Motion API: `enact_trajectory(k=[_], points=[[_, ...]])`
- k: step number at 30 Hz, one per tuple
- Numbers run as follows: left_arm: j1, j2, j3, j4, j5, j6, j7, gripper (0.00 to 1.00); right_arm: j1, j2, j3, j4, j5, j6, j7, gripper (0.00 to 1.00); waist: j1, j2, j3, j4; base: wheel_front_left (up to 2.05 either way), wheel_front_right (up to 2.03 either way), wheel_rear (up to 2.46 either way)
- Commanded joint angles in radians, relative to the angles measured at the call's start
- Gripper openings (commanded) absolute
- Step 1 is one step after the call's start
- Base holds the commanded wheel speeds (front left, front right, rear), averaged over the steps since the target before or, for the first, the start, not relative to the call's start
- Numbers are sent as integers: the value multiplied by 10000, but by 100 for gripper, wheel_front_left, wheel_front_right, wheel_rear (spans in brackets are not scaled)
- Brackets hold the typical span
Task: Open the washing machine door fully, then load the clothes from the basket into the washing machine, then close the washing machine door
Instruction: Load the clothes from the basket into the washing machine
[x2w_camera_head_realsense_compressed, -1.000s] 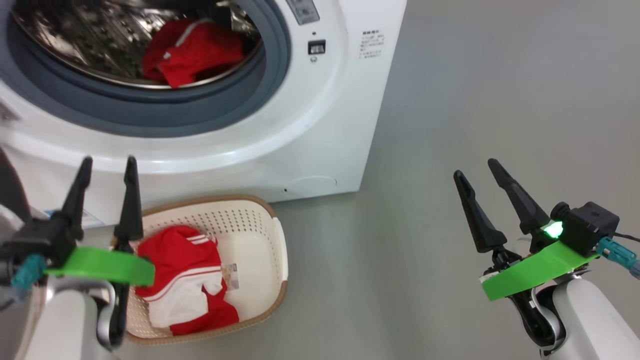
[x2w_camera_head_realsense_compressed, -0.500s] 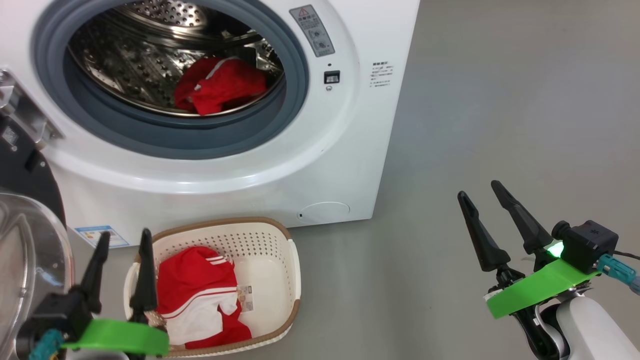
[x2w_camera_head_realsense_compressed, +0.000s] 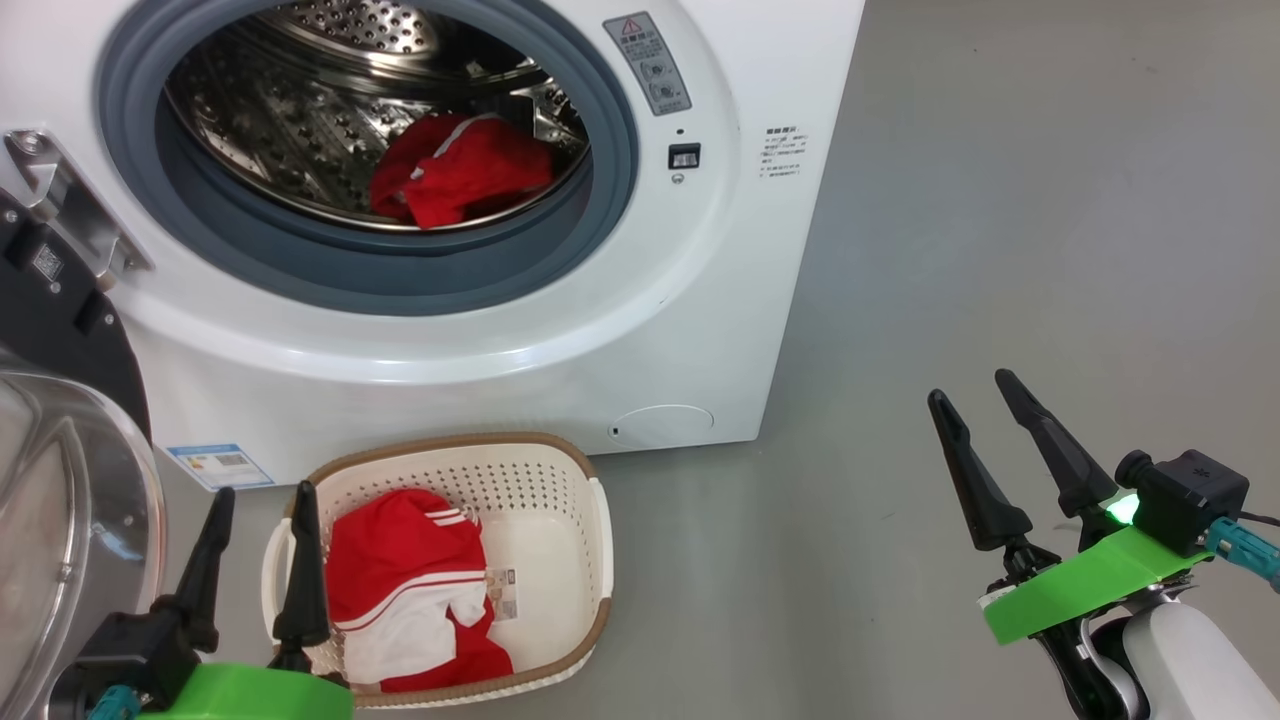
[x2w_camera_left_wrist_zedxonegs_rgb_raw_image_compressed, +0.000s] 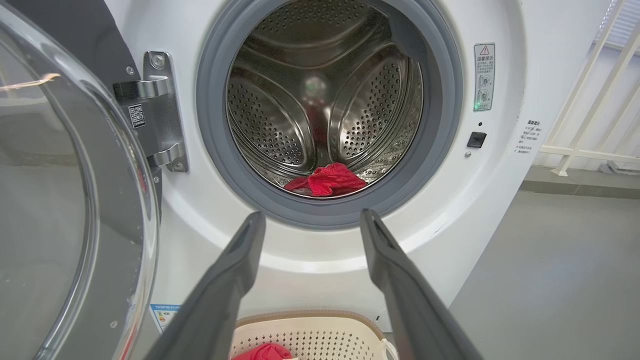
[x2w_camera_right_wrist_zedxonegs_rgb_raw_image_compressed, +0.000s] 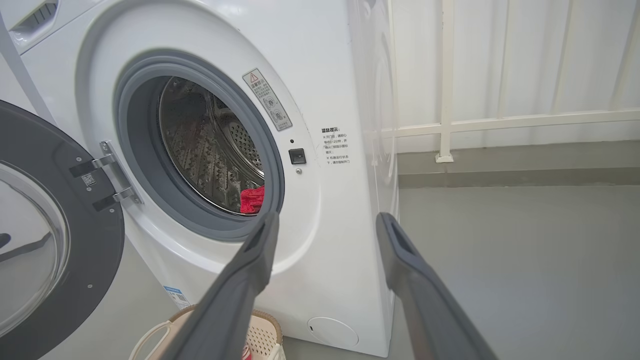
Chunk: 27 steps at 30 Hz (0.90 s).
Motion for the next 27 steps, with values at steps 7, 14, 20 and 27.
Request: enact_trajectory(k=[7,14,20,27], points=[[-108,47,365,-356,106,52,-51,100,22,-178,191,-233,104,16,-48,100,0,0,53,-55,0,0,0],[-78,-19,385,-374,156,21,-51,100,28,-198,227,-214,99,16,-48,100,0,0,33,-81,0,0,0],[-95,-41,448,-287,168,-40,-51,100,61,-209,249,-199,96,16,-48,100,0,0,-23,-77,0,0,0],[-89,-76,460,-297,200,-59,-51,100,70,-223,287,-204,103,16,-48,100,0,0,-12,-57,0,0,0]])
